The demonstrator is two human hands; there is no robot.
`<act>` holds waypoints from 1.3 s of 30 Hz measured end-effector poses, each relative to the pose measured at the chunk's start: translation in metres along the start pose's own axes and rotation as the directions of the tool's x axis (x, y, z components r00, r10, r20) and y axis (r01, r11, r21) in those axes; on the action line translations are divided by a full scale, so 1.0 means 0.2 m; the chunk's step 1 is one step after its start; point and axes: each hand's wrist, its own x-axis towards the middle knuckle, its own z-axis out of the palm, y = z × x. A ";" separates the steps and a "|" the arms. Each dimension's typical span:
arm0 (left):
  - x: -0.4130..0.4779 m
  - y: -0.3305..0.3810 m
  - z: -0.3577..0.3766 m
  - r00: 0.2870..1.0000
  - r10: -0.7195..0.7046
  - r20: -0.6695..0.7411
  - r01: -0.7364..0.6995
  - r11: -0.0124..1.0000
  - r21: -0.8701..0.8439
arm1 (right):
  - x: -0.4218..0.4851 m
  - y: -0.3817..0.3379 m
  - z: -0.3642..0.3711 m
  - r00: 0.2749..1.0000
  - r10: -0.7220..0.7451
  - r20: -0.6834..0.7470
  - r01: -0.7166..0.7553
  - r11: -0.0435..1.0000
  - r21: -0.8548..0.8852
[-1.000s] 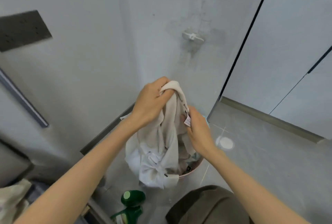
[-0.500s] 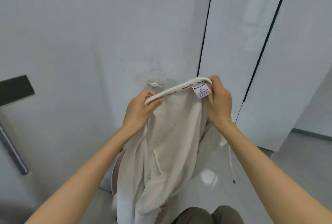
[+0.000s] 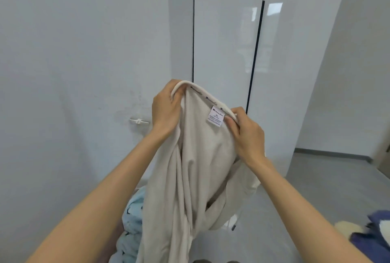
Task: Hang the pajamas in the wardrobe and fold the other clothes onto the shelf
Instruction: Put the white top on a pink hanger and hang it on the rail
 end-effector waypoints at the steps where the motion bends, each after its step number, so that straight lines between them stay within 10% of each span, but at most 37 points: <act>1: -0.01 -0.01 0.04 1.000 -0.006 0.003 0.006 1.000 0.001 | -0.04 0.04 0.03 1.000 0.009 -0.007 -0.009 1.000 -0.009; 11: 0.11 -0.33 0.33 0.995 -0.091 0.037 0.092 0.996 -0.024 | -0.28 0.41 0.44 0.921 0.385 0.056 -0.389 0.913 0.119; 21: 0.37 -0.84 0.49 0.973 -0.217 0.075 0.218 0.976 -0.008 | 0.34 0.70 0.63 0.879 0.476 -0.042 -0.459 0.865 0.204; 39: 1.91 0.14 0.45 0.970 -0.225 0.092 0.225 0.974 0.007 | 2.11 0.09 -0.20 0.954 0.298 -0.024 -0.296 0.953 0.063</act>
